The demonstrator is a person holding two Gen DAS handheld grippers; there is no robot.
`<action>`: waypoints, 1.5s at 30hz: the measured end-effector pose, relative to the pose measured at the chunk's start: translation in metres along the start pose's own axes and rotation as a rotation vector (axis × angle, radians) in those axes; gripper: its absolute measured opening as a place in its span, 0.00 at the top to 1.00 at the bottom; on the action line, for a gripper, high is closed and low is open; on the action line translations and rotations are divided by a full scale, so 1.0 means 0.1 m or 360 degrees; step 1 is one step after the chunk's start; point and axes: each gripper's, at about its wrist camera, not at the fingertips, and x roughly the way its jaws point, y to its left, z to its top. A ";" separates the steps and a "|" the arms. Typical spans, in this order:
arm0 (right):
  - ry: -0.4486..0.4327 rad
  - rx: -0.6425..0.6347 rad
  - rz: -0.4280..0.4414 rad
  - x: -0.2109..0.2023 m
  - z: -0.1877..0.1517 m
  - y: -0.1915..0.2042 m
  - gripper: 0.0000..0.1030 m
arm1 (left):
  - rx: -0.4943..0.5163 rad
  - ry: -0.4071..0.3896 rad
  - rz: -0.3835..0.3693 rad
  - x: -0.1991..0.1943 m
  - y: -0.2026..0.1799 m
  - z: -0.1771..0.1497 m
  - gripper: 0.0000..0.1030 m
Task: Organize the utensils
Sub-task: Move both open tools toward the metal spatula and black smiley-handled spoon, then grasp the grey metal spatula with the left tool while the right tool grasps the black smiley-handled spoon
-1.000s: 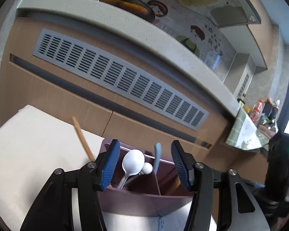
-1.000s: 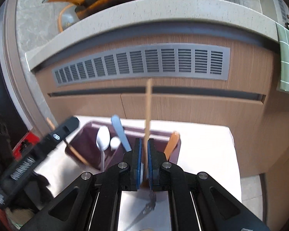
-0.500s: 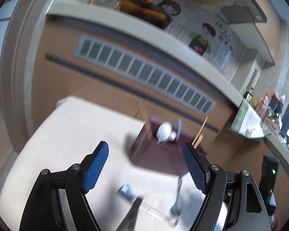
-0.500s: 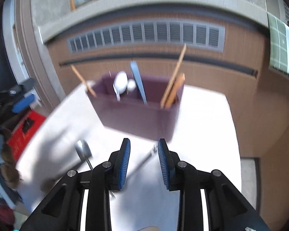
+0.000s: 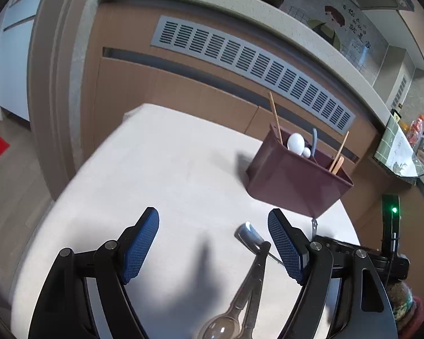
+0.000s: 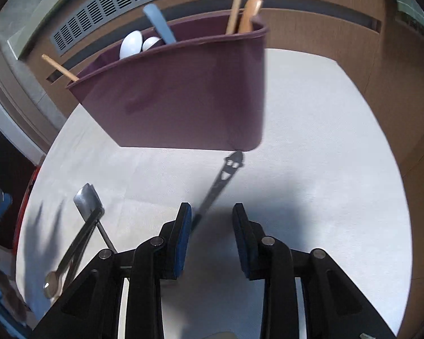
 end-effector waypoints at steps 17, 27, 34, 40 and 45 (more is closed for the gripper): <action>-0.0017 -0.0391 -0.0111 -0.17 -0.34 0.17 0.72 | -0.0075 0.0246 -0.0062 0.26 -0.07 -0.17 0.22; -0.0058 -0.0363 -0.0154 -0.38 -0.62 -0.13 0.72 | 0.0119 0.0427 -0.0178 0.43 -0.35 -0.32 0.22; -0.0116 -0.0359 -0.0170 -0.39 -0.70 -0.13 0.71 | 0.0198 0.0590 -0.0218 0.70 -0.63 -0.42 0.22; -0.0126 -0.0356 -0.0173 -0.38 -0.72 -0.12 0.71 | 0.0224 0.0606 -0.0131 1.08 -0.80 -0.19 0.22; -0.0141 -0.0350 -0.0170 -0.39 -0.75 -0.14 0.71 | 0.0295 0.0621 -0.0144 1.35 -1.03 -0.12 0.22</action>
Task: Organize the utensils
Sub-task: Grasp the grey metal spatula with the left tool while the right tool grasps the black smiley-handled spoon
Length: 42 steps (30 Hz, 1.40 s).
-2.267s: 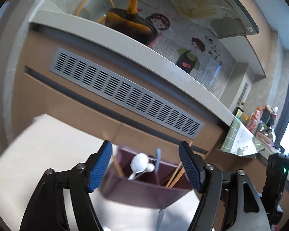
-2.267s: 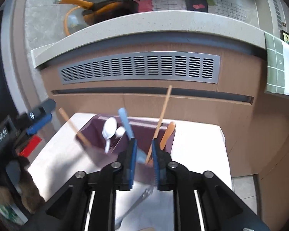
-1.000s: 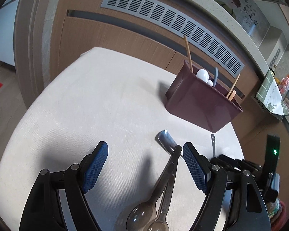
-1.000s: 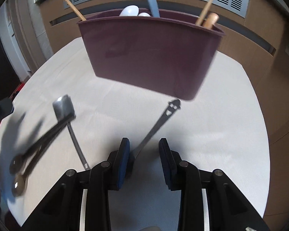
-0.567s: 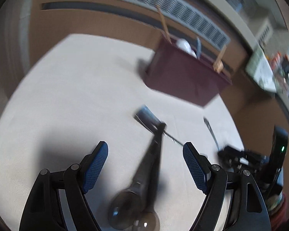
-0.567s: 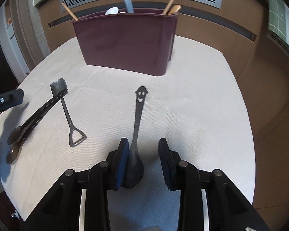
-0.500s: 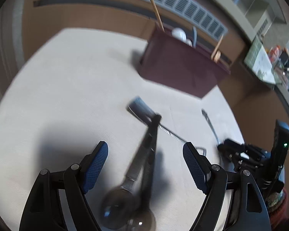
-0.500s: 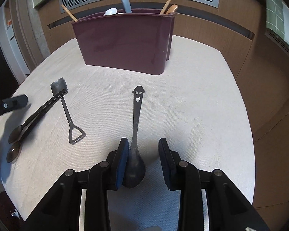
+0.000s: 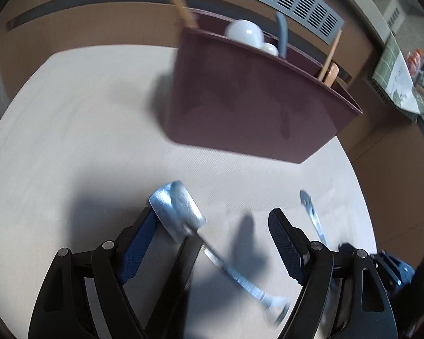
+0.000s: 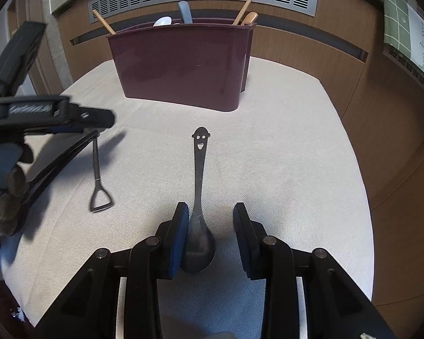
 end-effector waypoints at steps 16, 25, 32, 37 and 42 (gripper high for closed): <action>-0.0011 -0.0003 0.0014 -0.02 -0.03 0.00 0.69 | 0.0598 0.0015 0.0162 -0.14 -0.14 -0.46 0.22; -0.0020 0.0011 0.0028 -0.02 -0.03 -0.03 0.69 | 0.0158 -0.0011 0.0176 -0.06 0.04 -0.11 0.22; -0.0024 0.0015 0.0067 -0.03 -0.05 -0.05 0.64 | 0.0151 -0.0050 0.0327 0.18 -0.19 0.06 0.22; -0.0003 0.0039 0.0182 -0.03 -0.05 -0.09 0.52 | 0.0183 -0.0032 0.0415 0.20 -0.27 0.05 0.23; 0.0013 -0.0048 0.0148 -0.02 -0.06 0.01 0.48 | 0.0145 -0.0082 0.0428 0.14 -0.22 0.05 0.46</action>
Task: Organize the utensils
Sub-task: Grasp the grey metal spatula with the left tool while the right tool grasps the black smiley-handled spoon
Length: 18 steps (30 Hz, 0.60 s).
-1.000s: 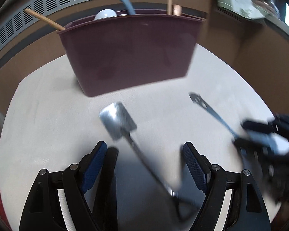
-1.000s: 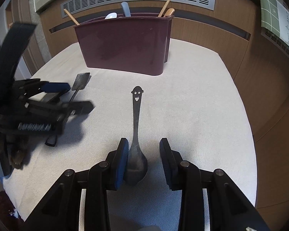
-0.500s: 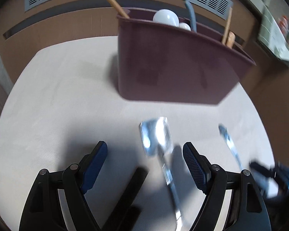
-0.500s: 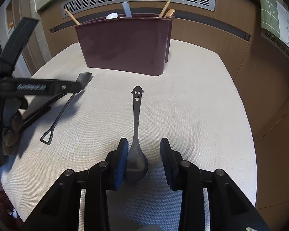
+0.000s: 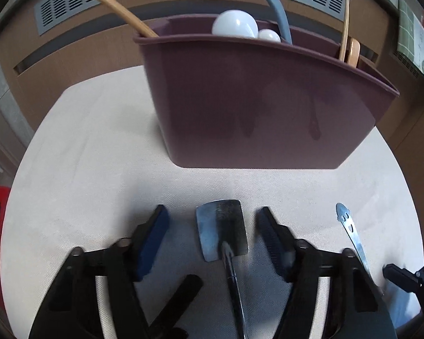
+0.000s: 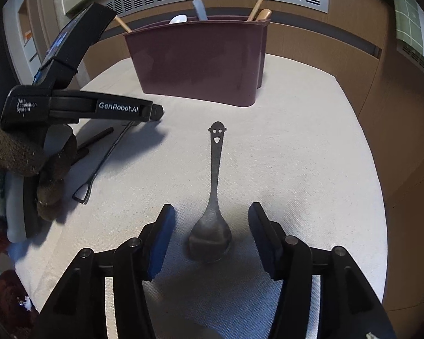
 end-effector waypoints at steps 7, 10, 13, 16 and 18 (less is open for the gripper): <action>-0.0017 0.0009 0.0021 -0.02 -0.03 0.00 0.50 | -0.0005 -0.0017 -0.0058 -0.07 0.08 -0.01 0.67; -0.0017 0.0039 0.0004 -0.05 -0.05 -0.03 0.51 | -0.0079 -0.0036 -0.0167 -0.20 0.17 -0.13 0.68; -0.0020 0.0023 -0.0027 -0.09 -0.12 -0.01 0.51 | -0.0154 -0.0102 -0.0279 -0.45 0.26 -0.31 0.68; -0.0013 0.0017 -0.0056 -0.13 -0.18 0.00 0.51 | -0.0173 -0.0245 -0.0325 -0.76 0.33 -0.48 0.68; -0.0011 0.0009 -0.0074 -0.14 -0.19 0.00 0.51 | -0.0186 -0.0289 -0.0345 -0.89 0.36 -0.53 0.68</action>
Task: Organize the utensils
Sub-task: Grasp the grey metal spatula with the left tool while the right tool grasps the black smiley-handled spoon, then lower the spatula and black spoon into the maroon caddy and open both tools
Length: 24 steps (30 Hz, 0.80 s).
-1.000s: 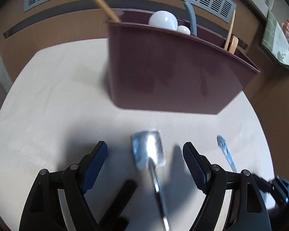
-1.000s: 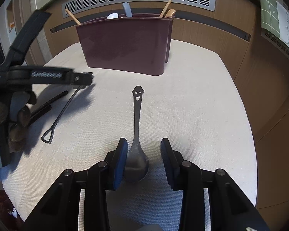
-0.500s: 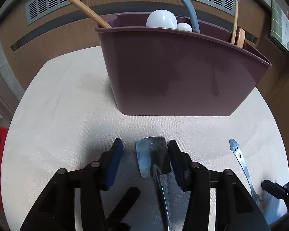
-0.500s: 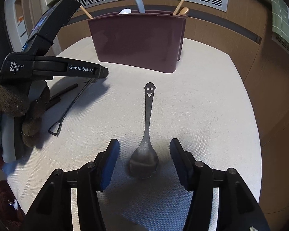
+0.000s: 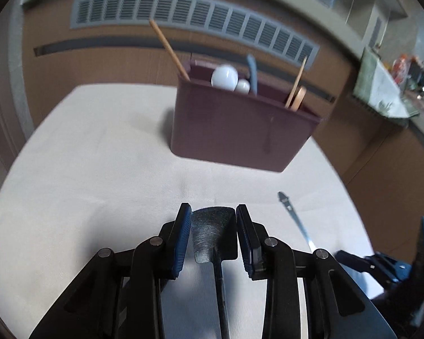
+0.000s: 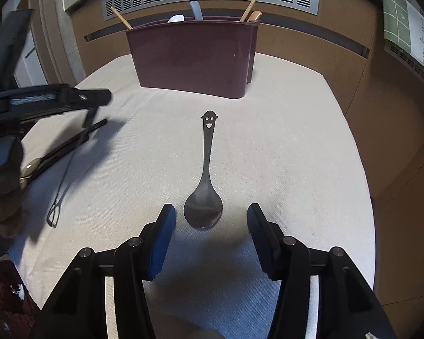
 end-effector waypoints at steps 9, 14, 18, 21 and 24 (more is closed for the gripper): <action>-0.0006 -0.0047 -0.0047 0.00 0.04 0.07 0.69 | -0.0099 -0.0122 -0.0071 -0.31 0.19 0.00 0.68; -0.0011 -0.0030 -0.0093 0.01 0.08 0.08 0.75 | -0.0126 -0.0135 -0.0058 -0.31 0.24 -0.03 0.68; -0.0120 0.0001 -0.0163 -0.13 0.16 0.04 0.75 | -0.0128 -0.0131 -0.0053 -0.33 0.25 -0.04 0.68; -0.0239 0.0046 -0.0200 -0.33 0.26 -0.02 0.75 | -0.0135 -0.0138 -0.0049 -0.34 0.25 -0.05 0.68; -0.0366 0.0074 -0.0243 -0.53 0.34 -0.06 0.75 | -0.0122 -0.0145 -0.0042 -0.35 0.23 -0.04 0.68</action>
